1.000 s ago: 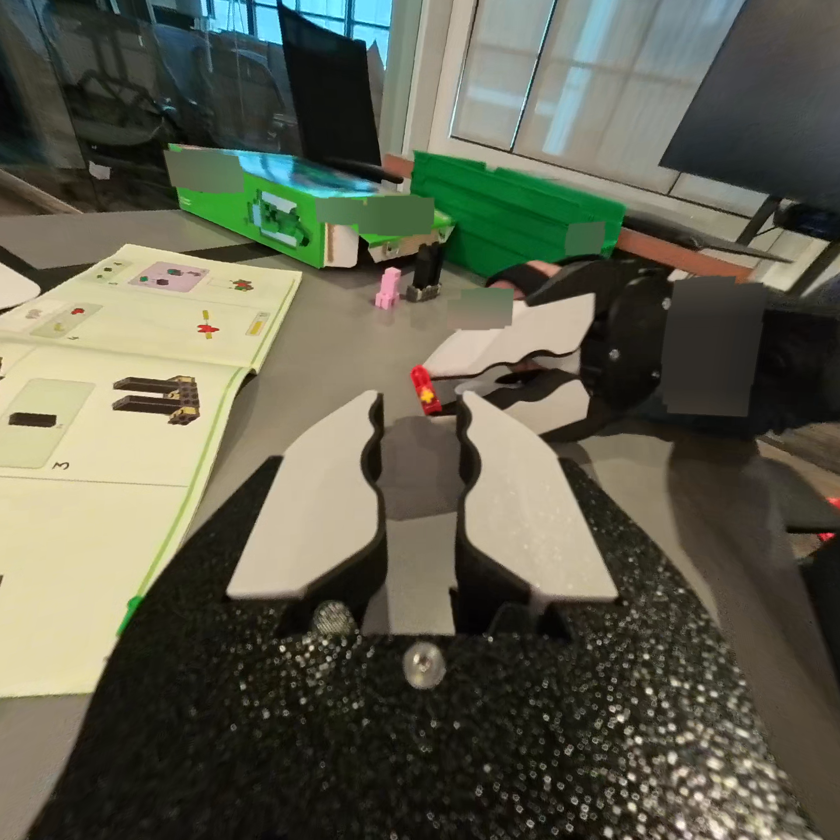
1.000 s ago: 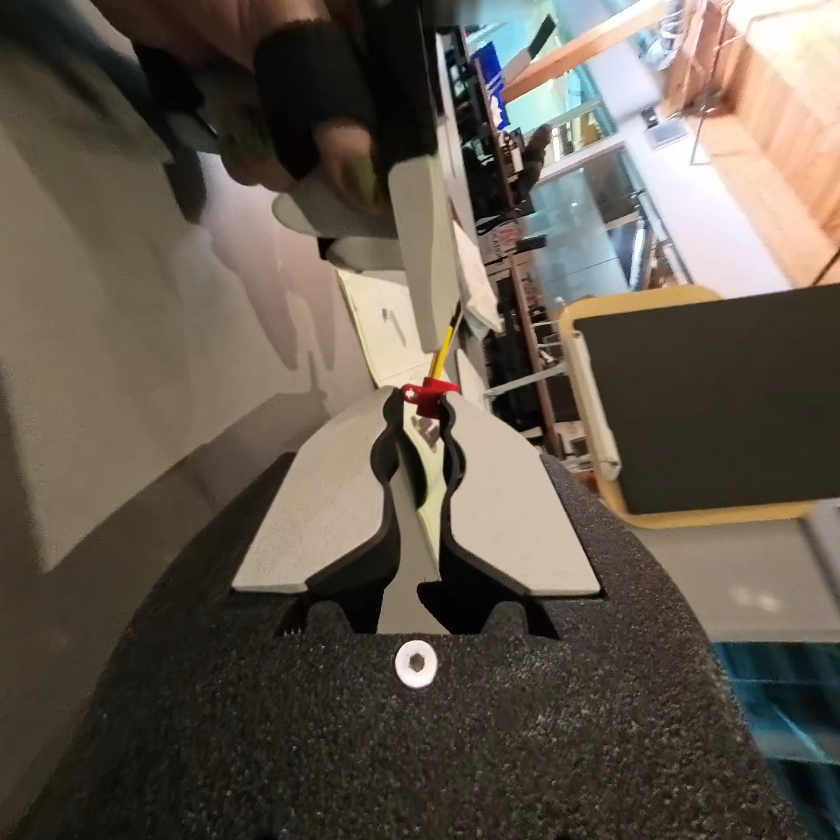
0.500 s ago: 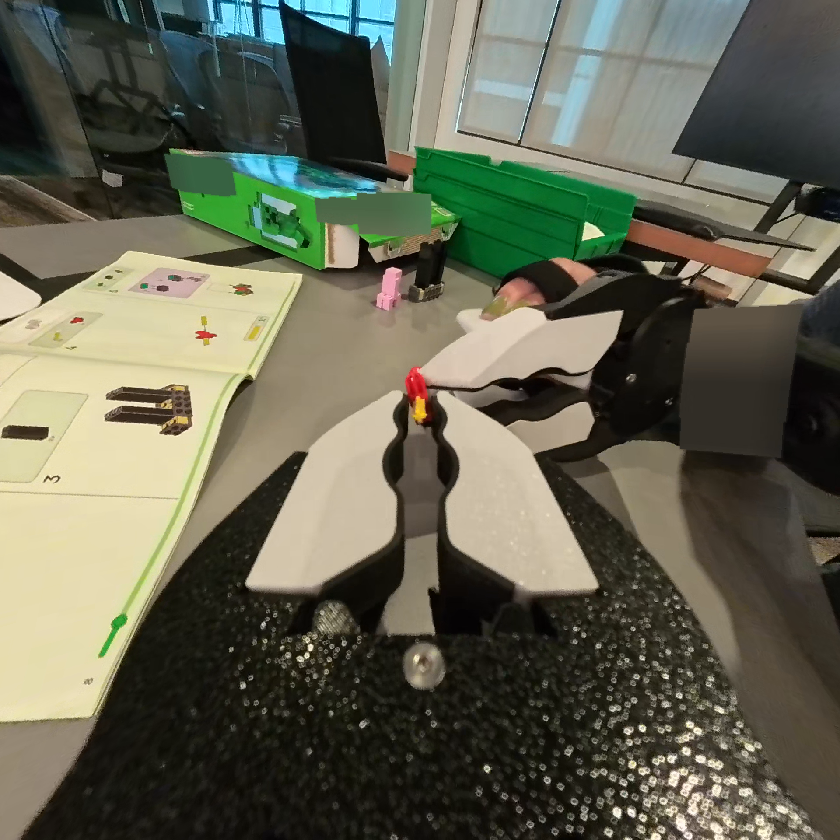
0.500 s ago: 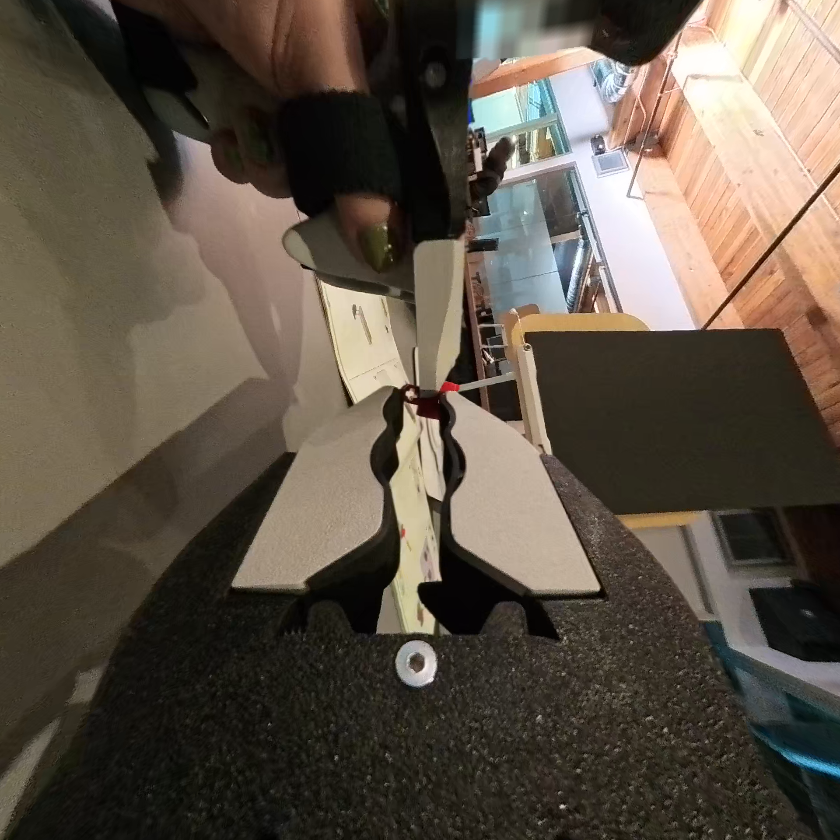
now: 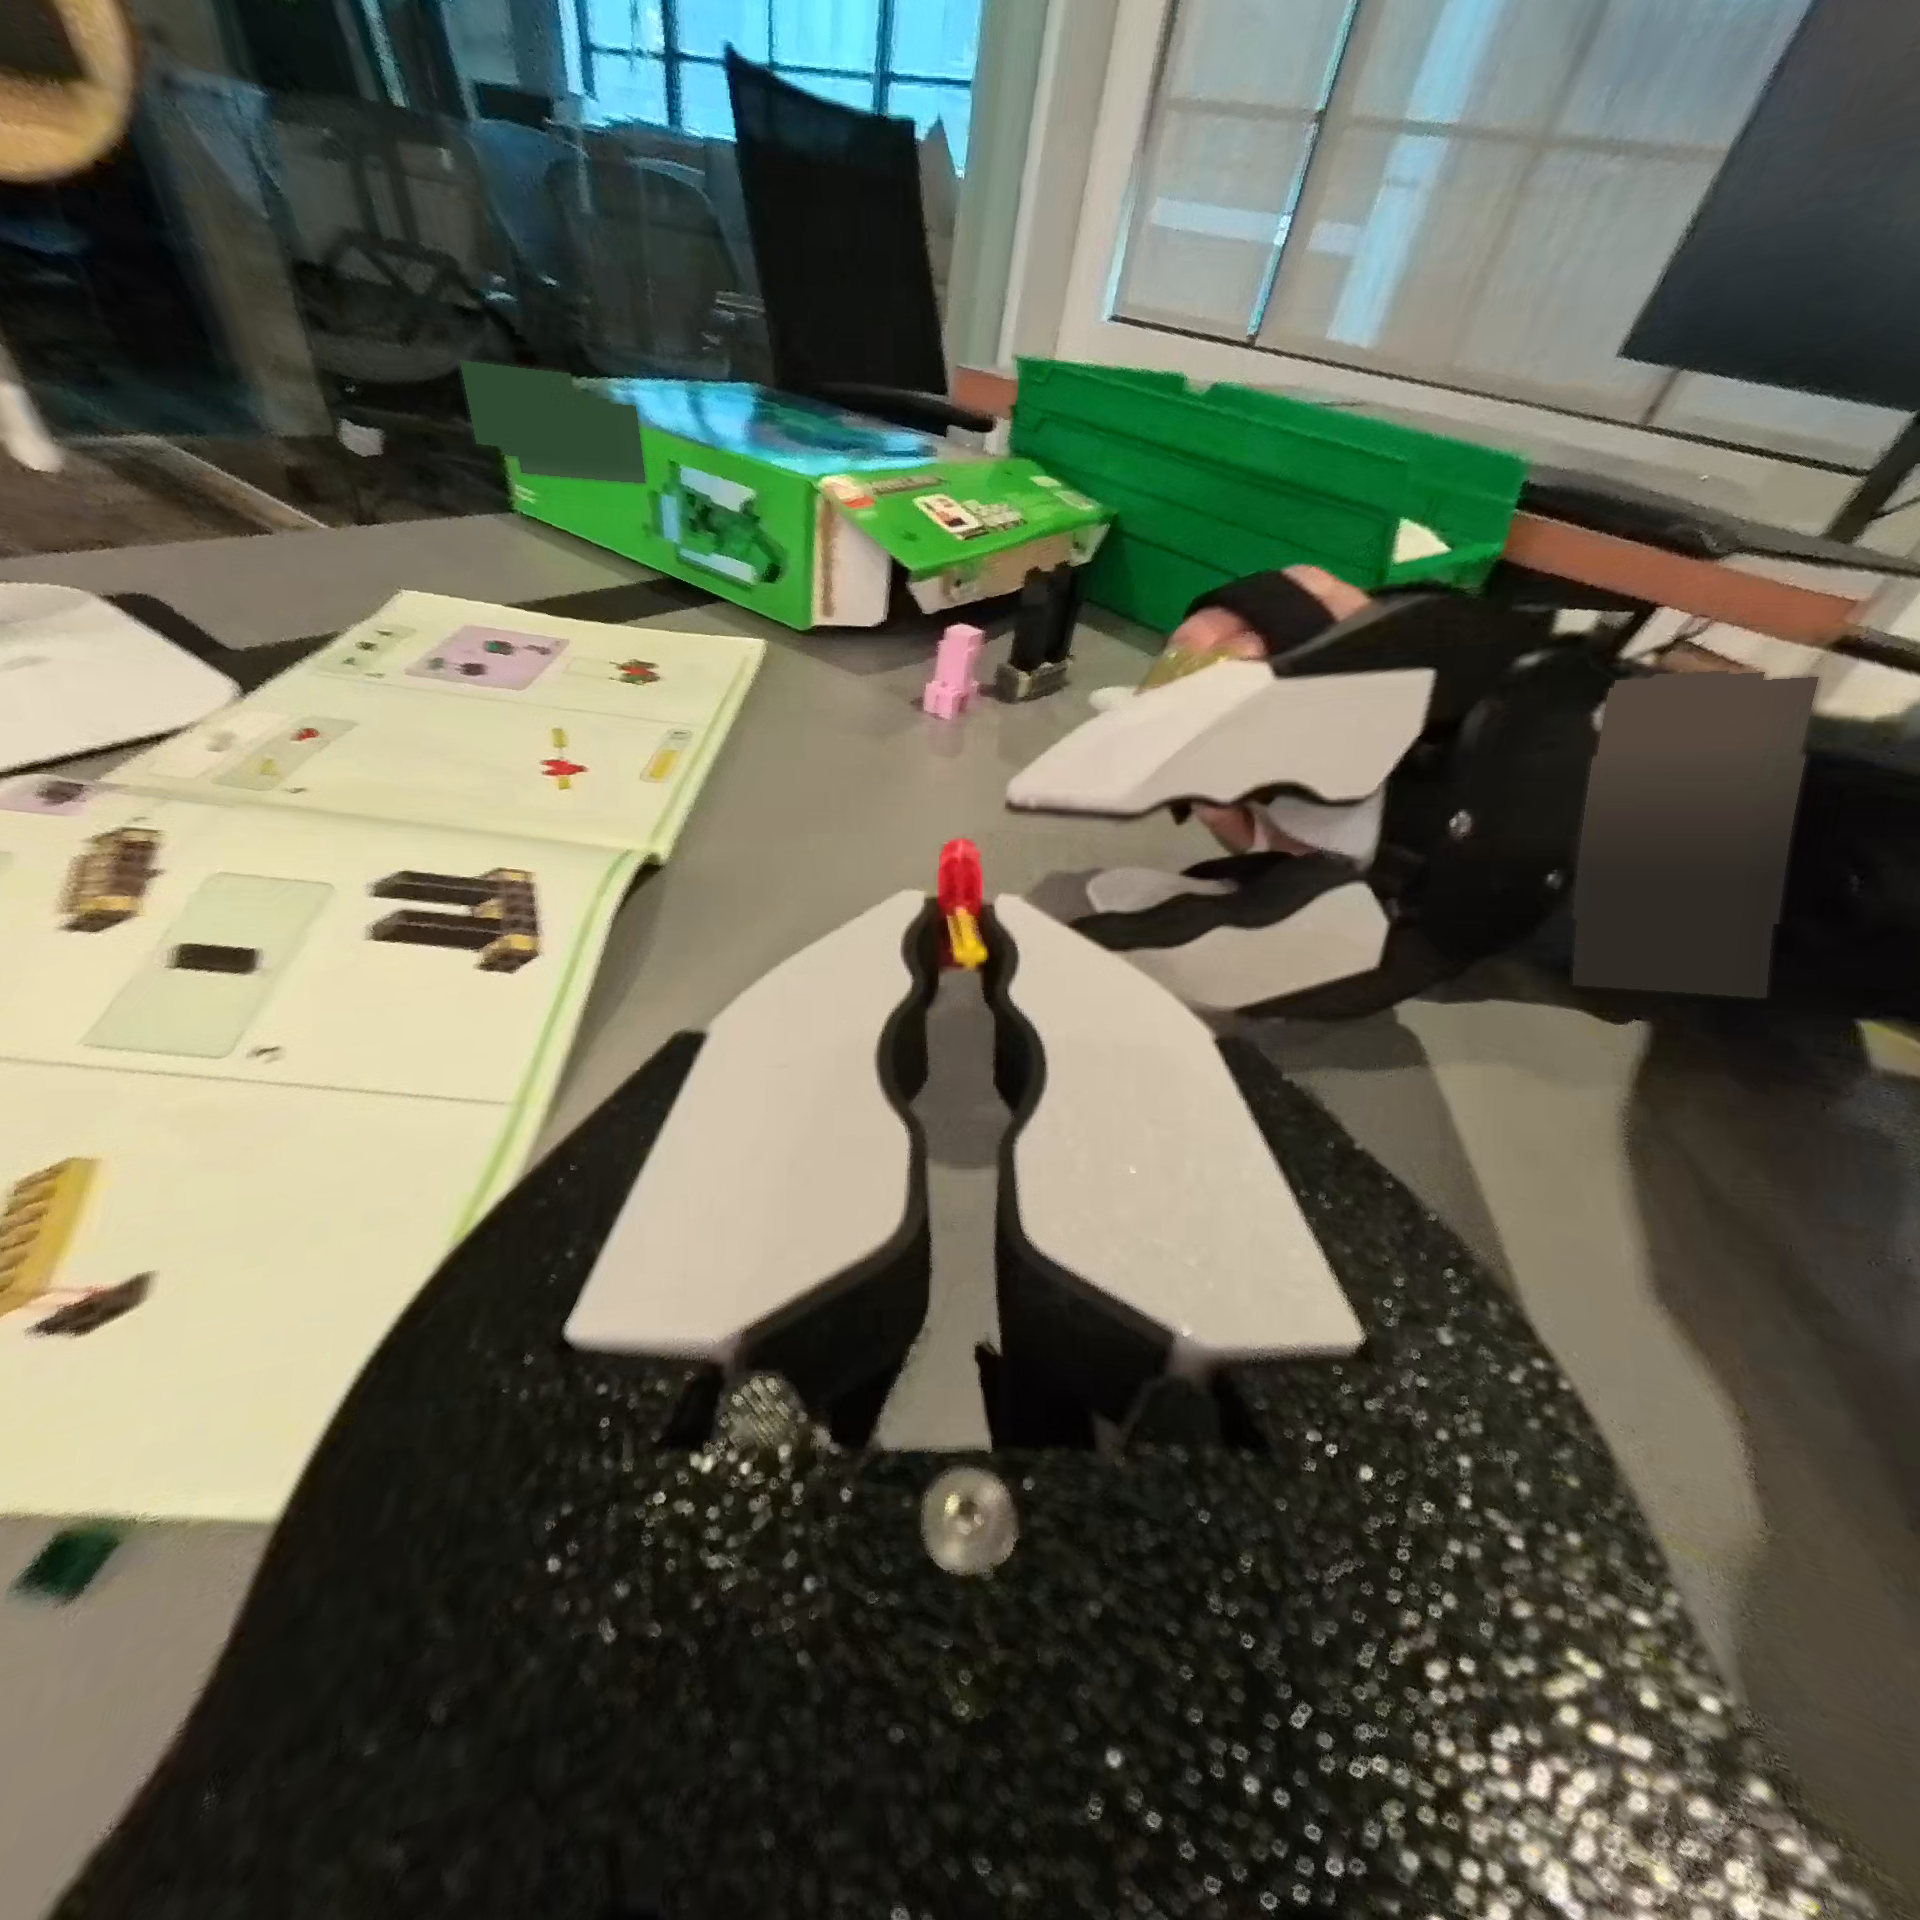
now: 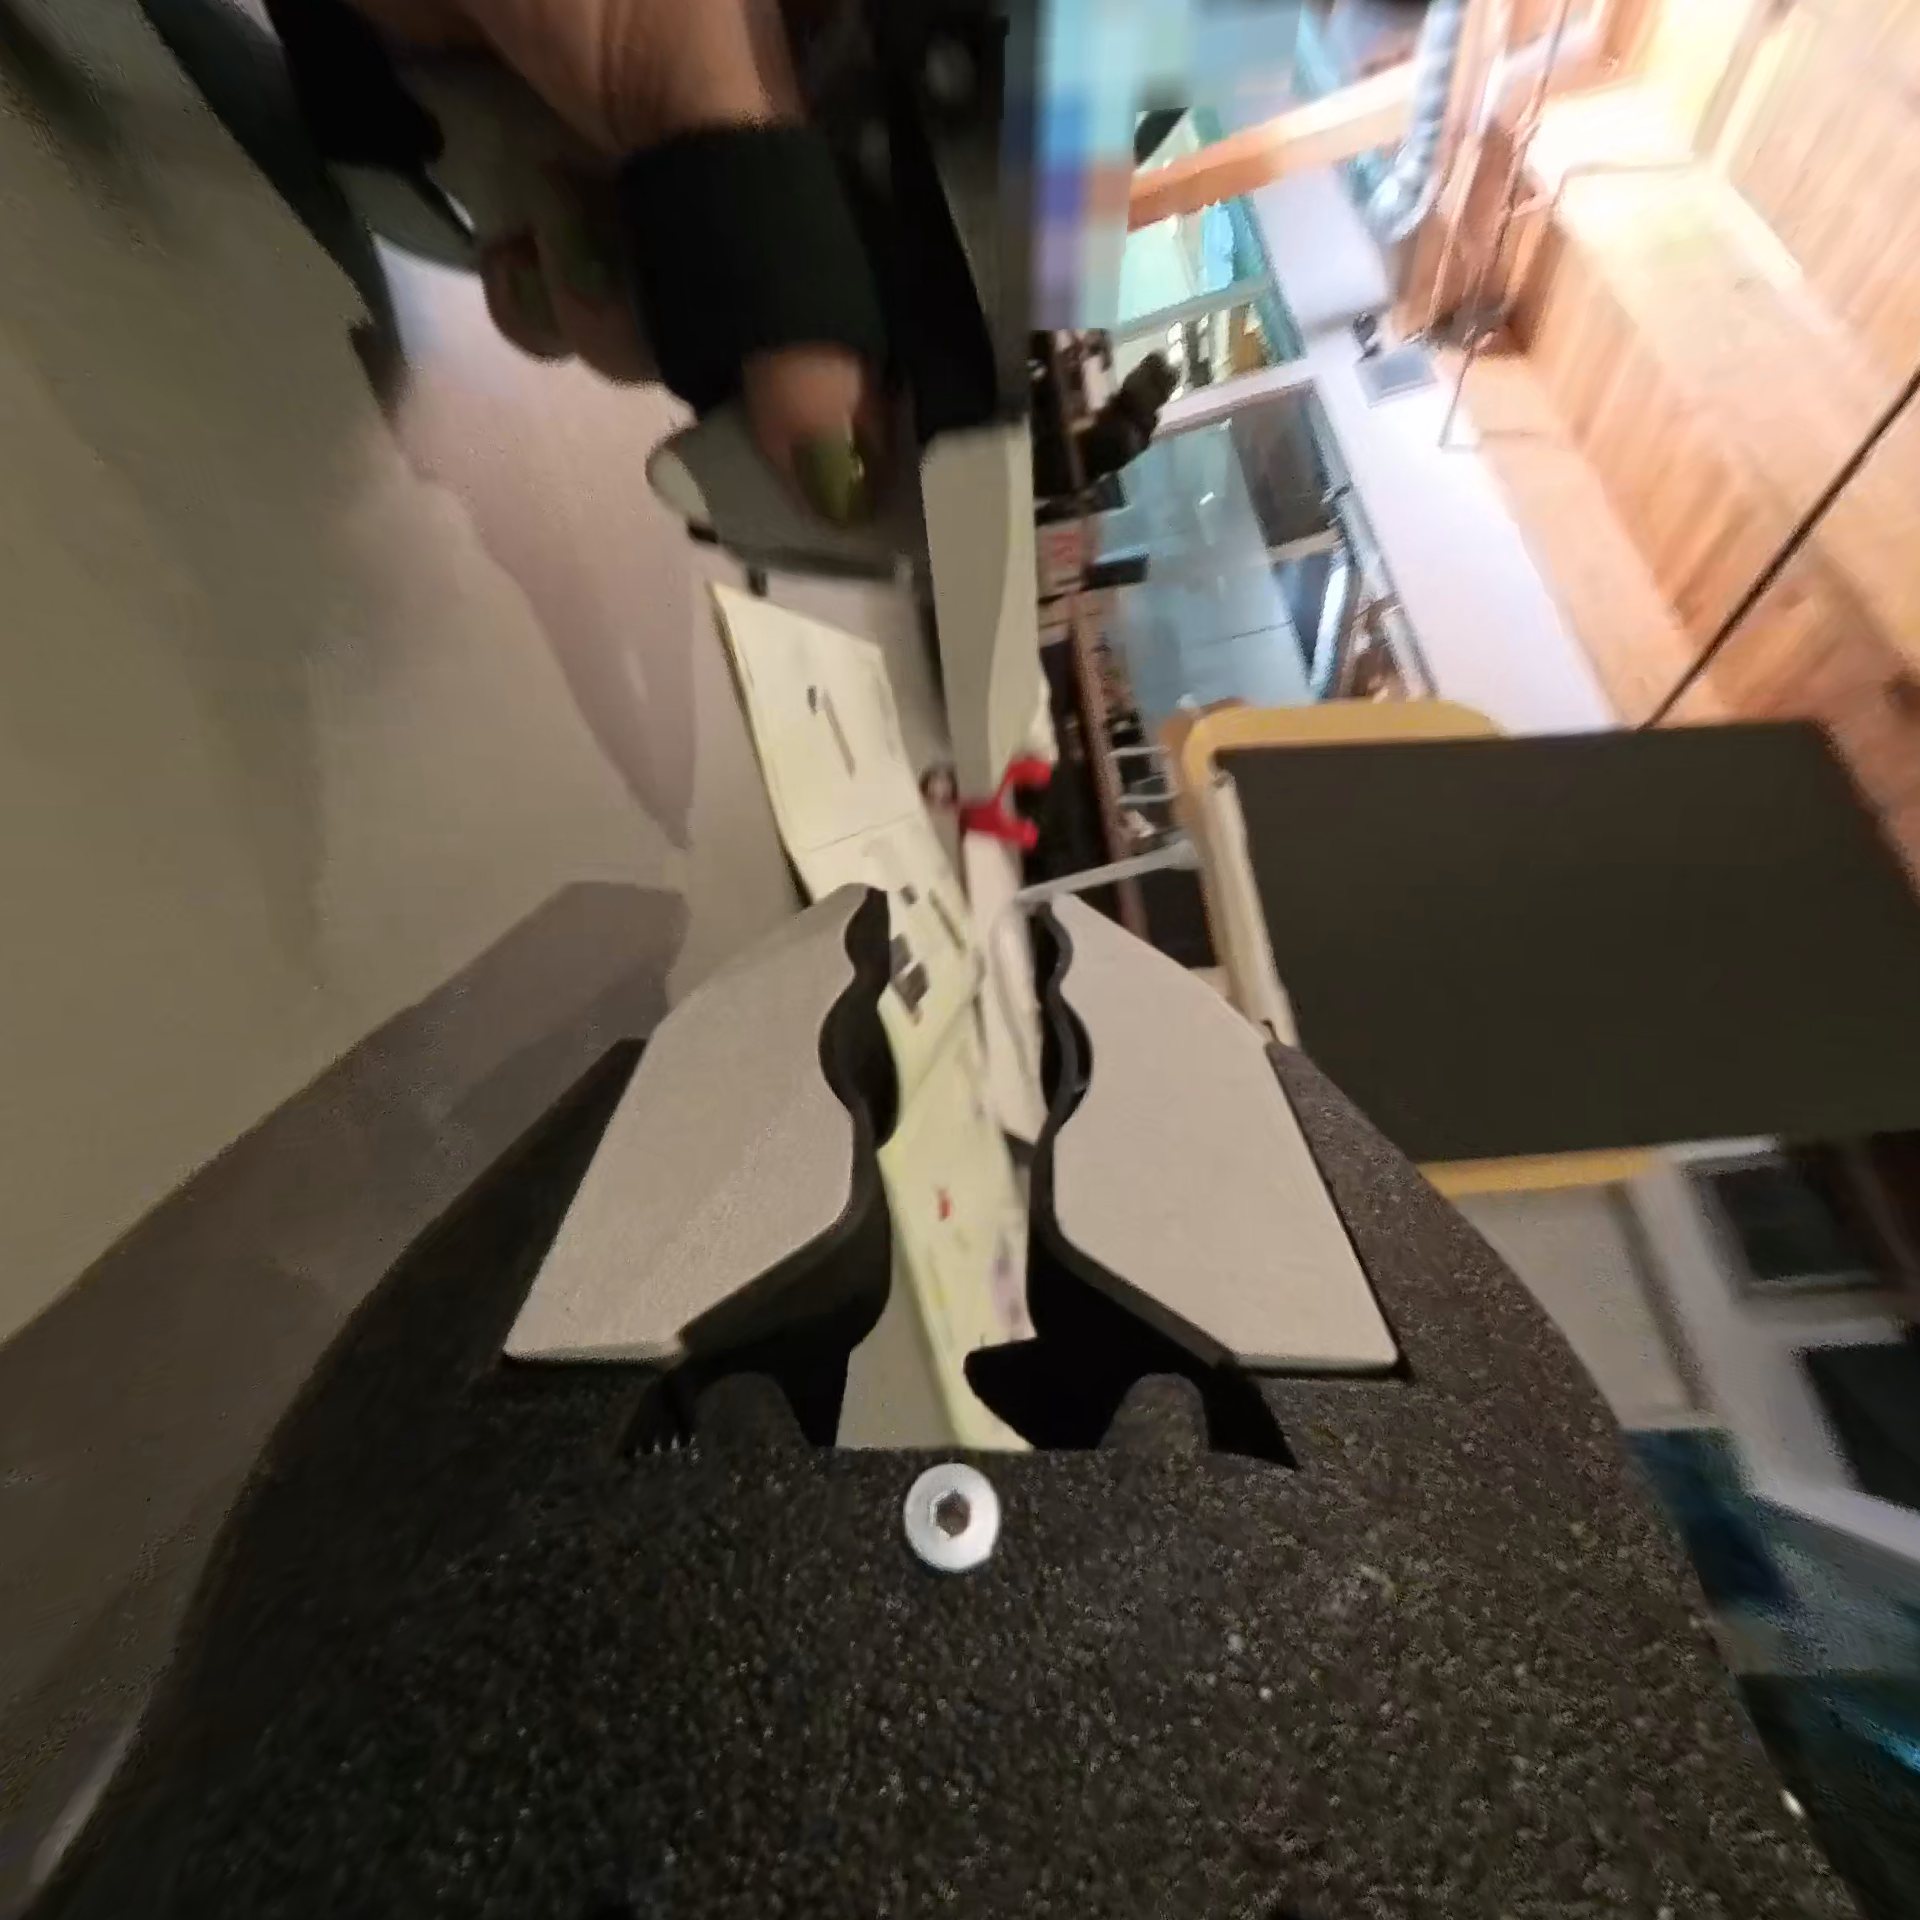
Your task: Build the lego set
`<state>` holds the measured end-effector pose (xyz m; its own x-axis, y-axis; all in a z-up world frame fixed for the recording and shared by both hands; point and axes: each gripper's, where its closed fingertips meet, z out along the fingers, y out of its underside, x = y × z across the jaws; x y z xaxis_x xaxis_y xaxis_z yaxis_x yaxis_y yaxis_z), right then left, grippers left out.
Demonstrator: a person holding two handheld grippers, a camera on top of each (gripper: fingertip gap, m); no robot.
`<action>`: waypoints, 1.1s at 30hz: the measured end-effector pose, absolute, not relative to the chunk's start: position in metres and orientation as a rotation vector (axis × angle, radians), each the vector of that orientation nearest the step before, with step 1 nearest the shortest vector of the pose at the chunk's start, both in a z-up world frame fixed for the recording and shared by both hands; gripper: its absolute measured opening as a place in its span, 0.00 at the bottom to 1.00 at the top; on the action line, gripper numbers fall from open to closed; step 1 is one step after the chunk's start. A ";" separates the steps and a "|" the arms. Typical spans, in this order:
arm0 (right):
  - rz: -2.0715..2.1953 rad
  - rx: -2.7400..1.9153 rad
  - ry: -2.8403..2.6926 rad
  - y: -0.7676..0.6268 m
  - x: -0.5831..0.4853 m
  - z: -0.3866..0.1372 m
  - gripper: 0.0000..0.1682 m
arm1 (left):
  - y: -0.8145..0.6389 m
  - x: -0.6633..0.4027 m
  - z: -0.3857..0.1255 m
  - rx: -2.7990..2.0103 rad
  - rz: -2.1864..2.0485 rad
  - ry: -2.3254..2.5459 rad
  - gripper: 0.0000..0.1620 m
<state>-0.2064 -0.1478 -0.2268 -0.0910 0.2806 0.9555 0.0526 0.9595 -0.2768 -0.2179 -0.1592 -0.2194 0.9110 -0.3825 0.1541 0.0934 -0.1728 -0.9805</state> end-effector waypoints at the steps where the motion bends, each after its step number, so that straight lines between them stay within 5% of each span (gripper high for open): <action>1: 0.234 -0.318 -1.680 -0.139 -0.206 -0.229 0.18 | -0.160 -0.224 -0.218 -1.687 -0.411 0.207 0.04; 7: 0.631 -0.841 -2.022 -0.111 -0.199 -0.277 0.03 | -0.166 -0.239 -0.210 -1.617 -0.512 0.133 0.04; 25: 0.777 -1.205 -2.263 -0.113 -0.207 -0.303 0.02 | -0.178 -0.229 -0.190 -1.433 -0.791 0.183 0.04; 33: 0.941 -0.850 -2.099 -0.154 -0.219 -0.208 0.02 | -0.189 -0.228 -0.177 -1.302 -1.014 0.185 0.04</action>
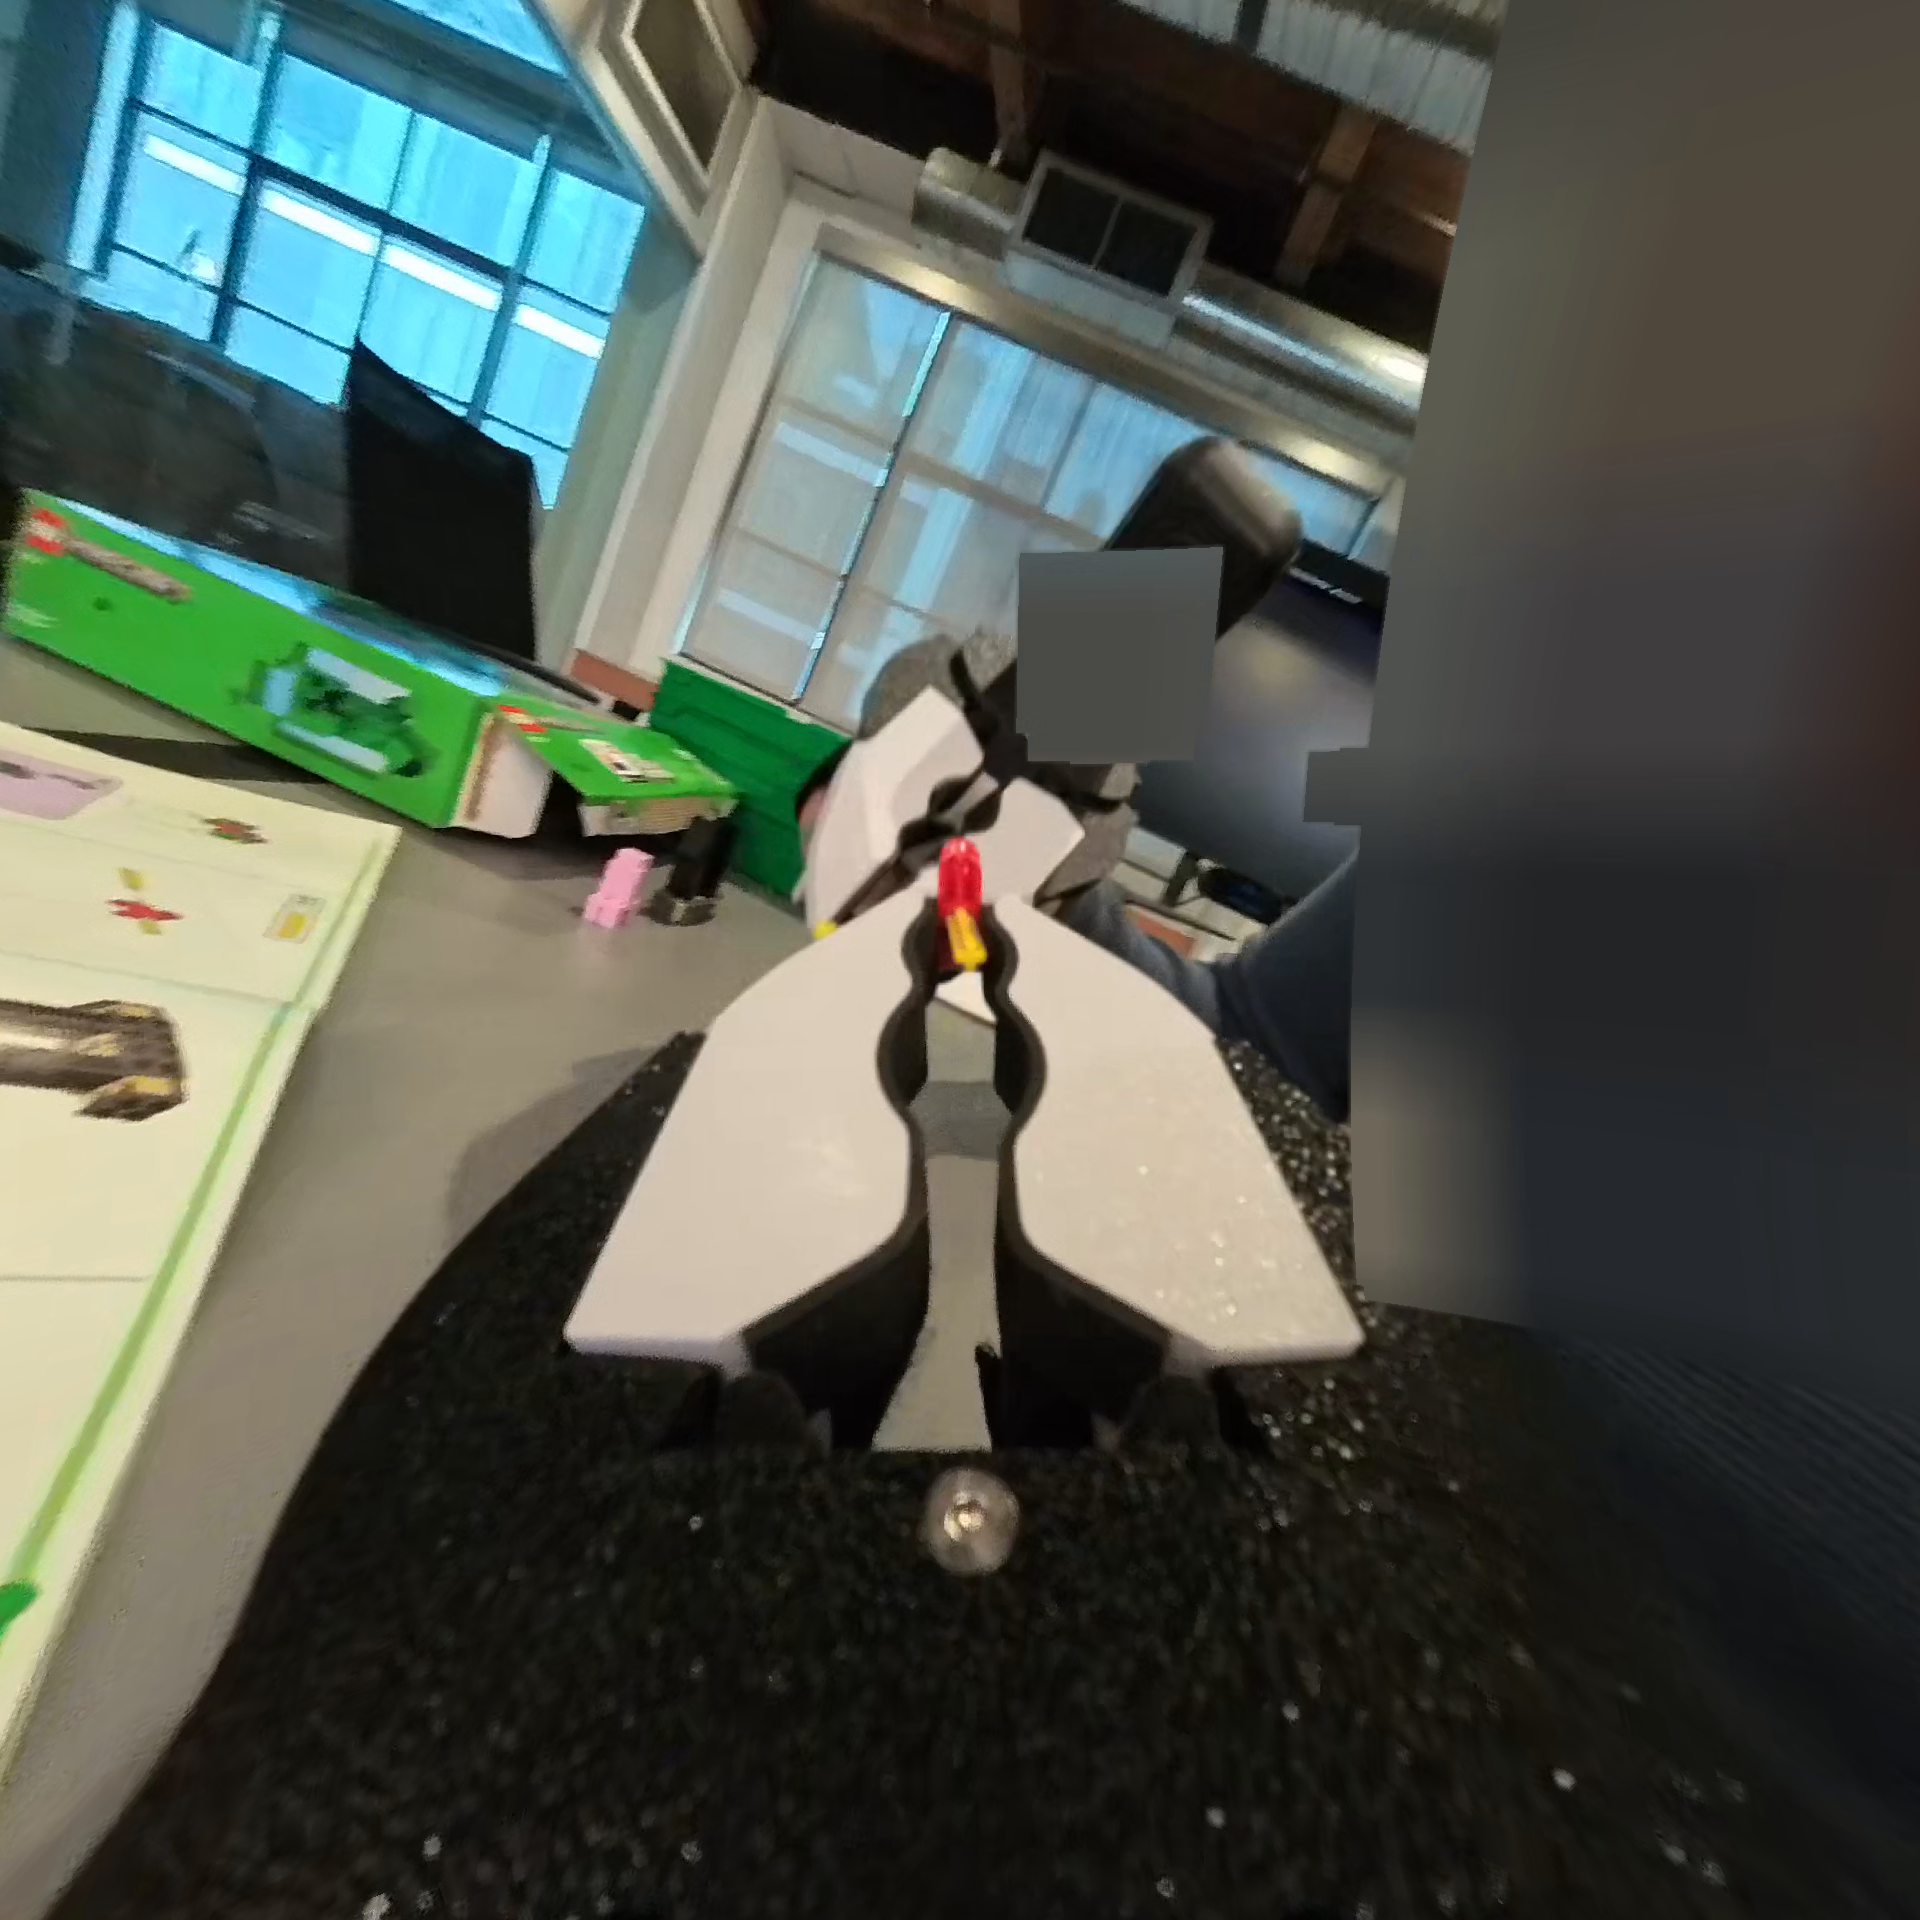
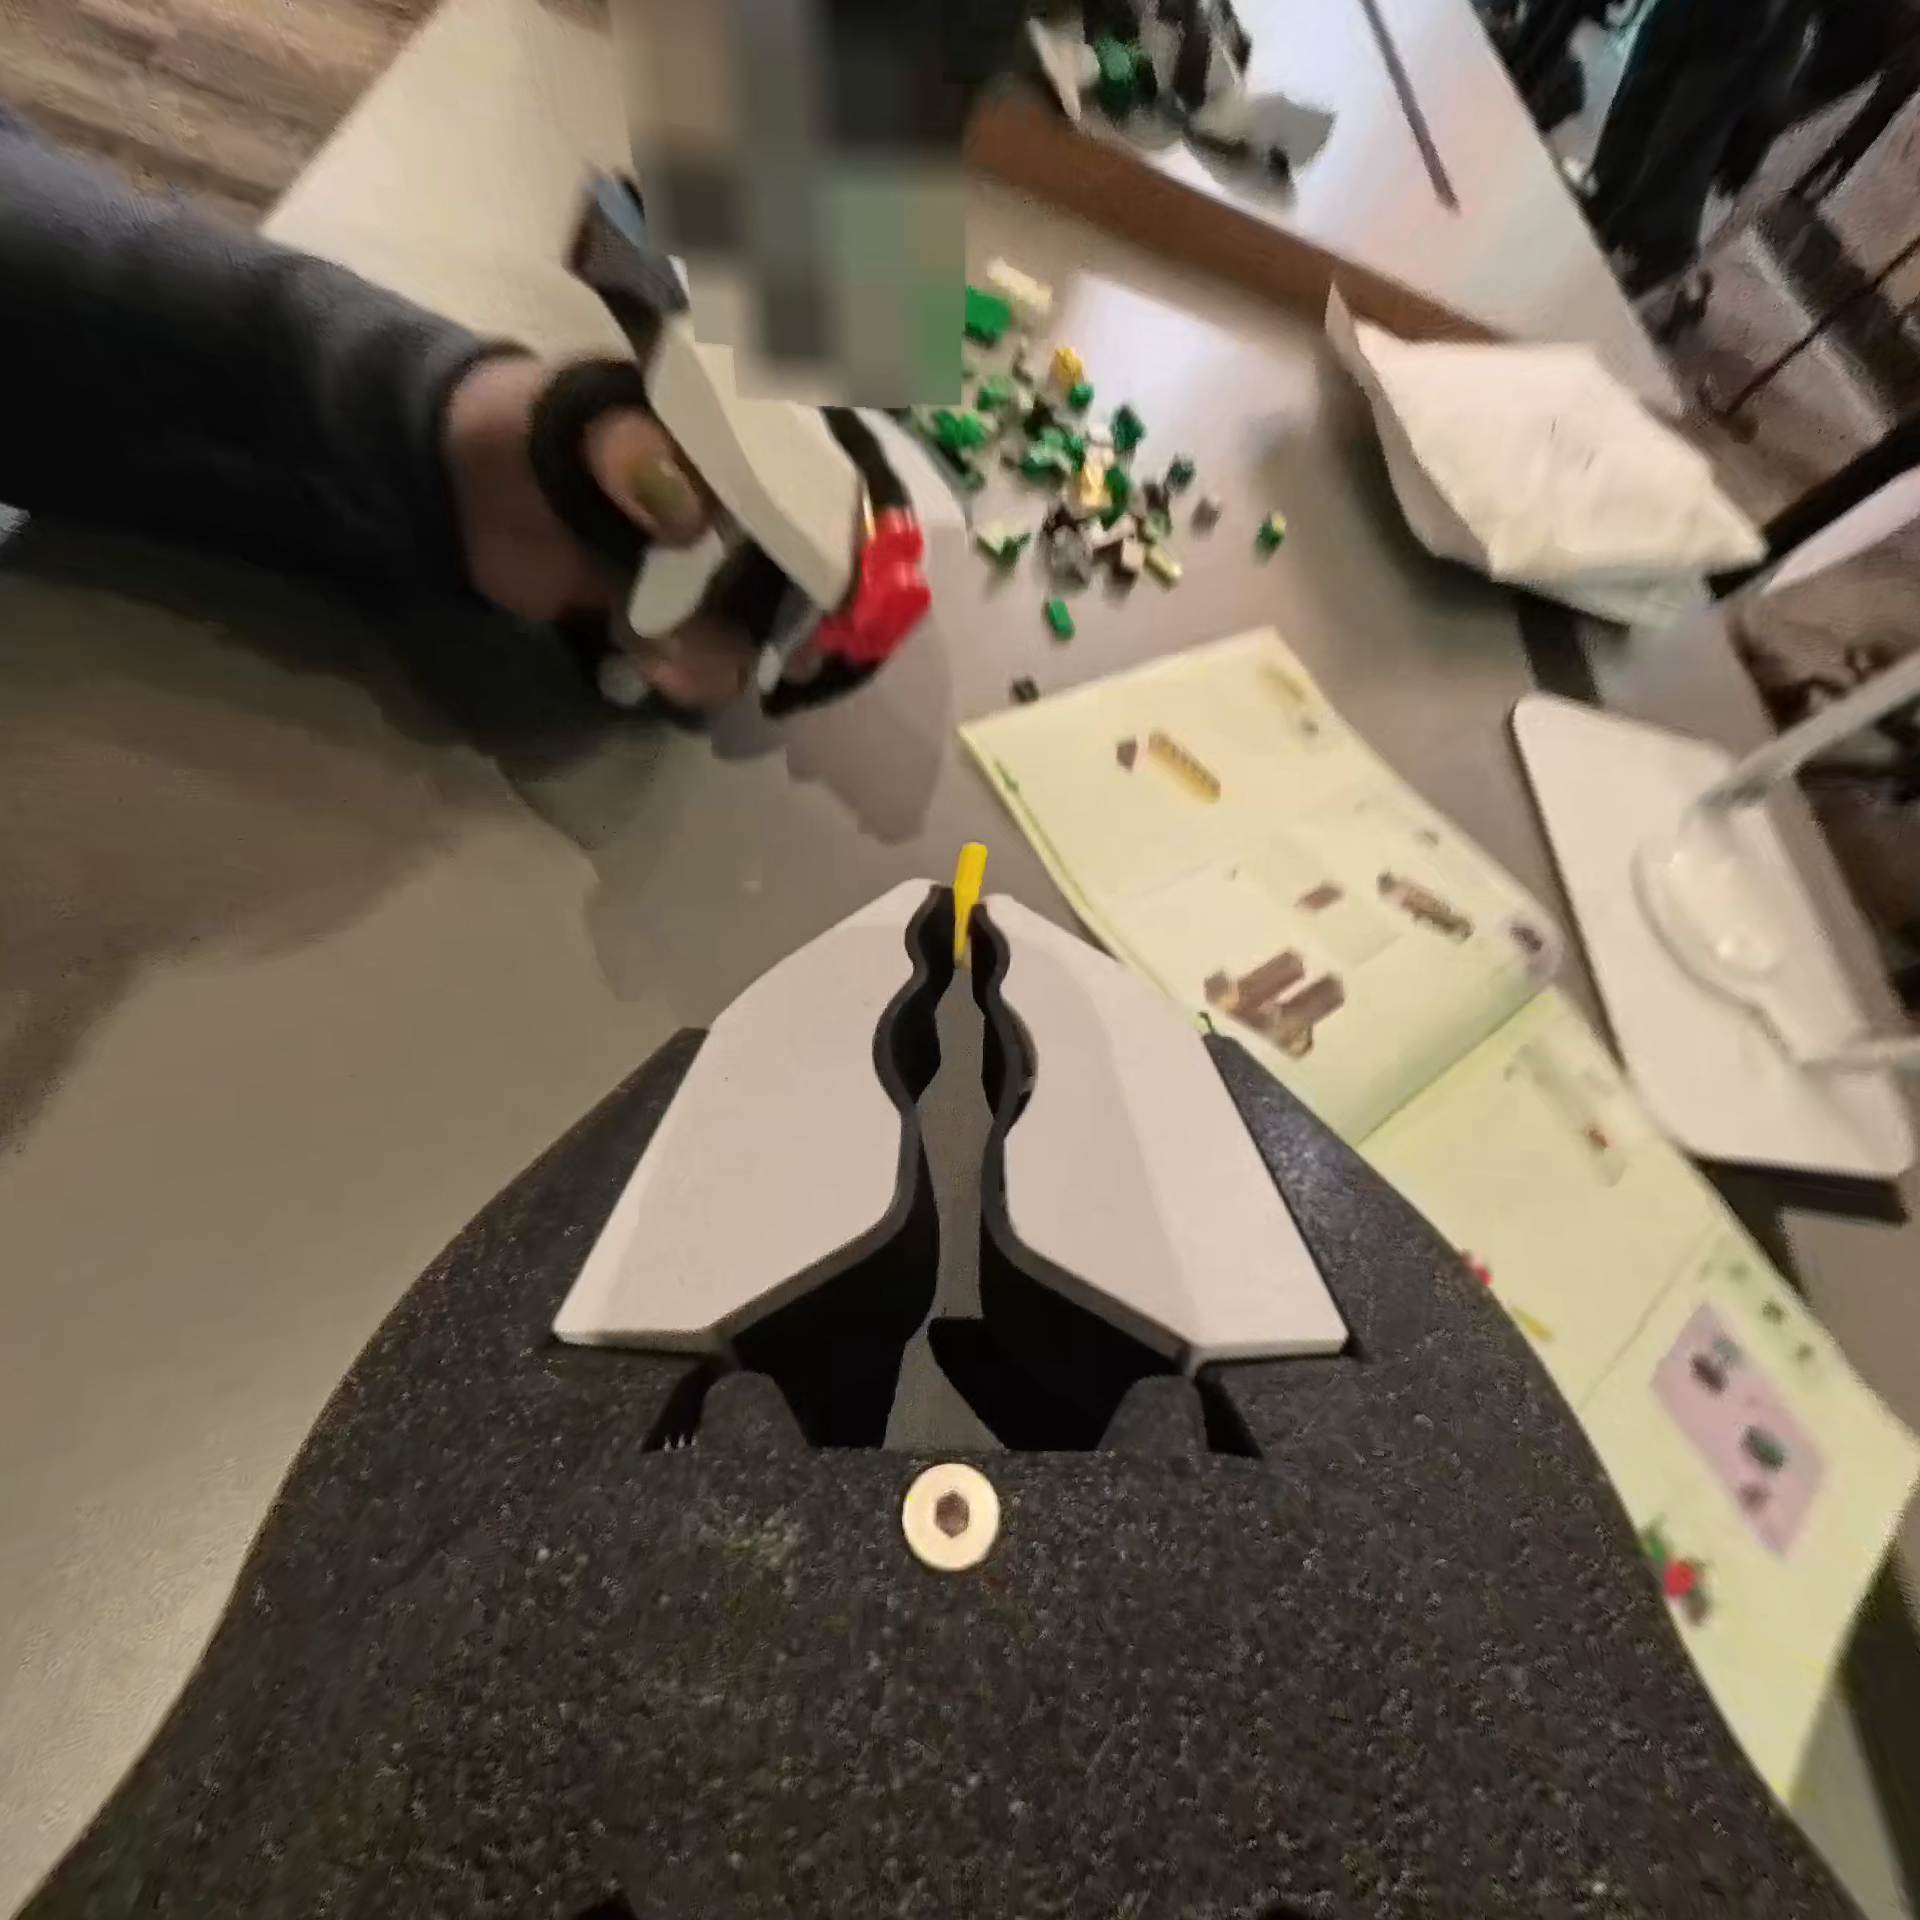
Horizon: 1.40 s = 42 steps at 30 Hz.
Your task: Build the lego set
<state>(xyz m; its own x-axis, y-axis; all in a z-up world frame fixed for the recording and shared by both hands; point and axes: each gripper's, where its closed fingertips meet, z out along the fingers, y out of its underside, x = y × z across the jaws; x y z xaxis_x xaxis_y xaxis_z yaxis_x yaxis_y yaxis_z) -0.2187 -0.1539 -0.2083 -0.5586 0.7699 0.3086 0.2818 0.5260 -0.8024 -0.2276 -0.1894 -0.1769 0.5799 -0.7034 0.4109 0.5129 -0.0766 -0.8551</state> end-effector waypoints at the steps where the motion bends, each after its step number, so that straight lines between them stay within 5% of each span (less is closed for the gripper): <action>1: 0.923 -0.807 -2.108 -0.160 -0.219 -0.199 0.02 | -0.191 -0.225 -0.175 -1.286 -1.046 0.199 0.04; 42: 0.443 -0.419 -2.210 -0.187 -0.210 -0.180 0.02 | -0.195 -0.215 -0.175 -1.277 -1.114 0.250 0.04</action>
<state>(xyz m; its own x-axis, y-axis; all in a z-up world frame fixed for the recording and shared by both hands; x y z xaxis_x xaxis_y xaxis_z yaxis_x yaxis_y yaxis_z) -0.2100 -0.1873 -0.1803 -0.6051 0.4376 0.6651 0.1475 0.8825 -0.4465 -0.2155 -0.1951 -0.1751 0.4929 -0.7681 0.4088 0.5192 -0.1174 -0.8466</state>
